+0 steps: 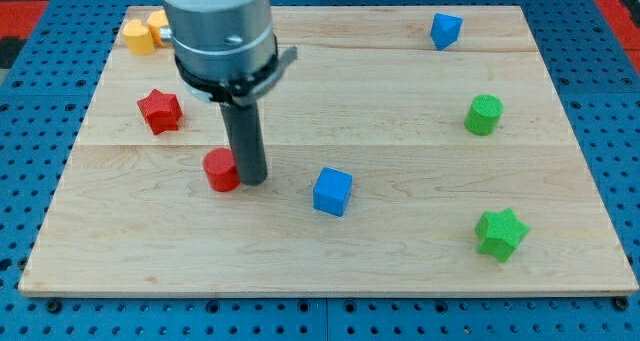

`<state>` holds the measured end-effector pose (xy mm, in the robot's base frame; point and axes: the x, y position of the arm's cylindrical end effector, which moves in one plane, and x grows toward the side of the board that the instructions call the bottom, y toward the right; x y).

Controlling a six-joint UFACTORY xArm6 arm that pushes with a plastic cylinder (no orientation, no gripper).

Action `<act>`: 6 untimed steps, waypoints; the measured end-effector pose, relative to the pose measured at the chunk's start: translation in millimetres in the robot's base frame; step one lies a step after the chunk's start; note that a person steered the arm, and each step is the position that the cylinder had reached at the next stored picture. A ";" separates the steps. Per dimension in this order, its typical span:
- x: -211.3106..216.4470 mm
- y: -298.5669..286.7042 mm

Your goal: Move the cube to the bottom center

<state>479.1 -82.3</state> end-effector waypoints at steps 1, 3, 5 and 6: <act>-22.0 17.1; 23.4 122.2; 65.6 75.9; 41.7 123.9</act>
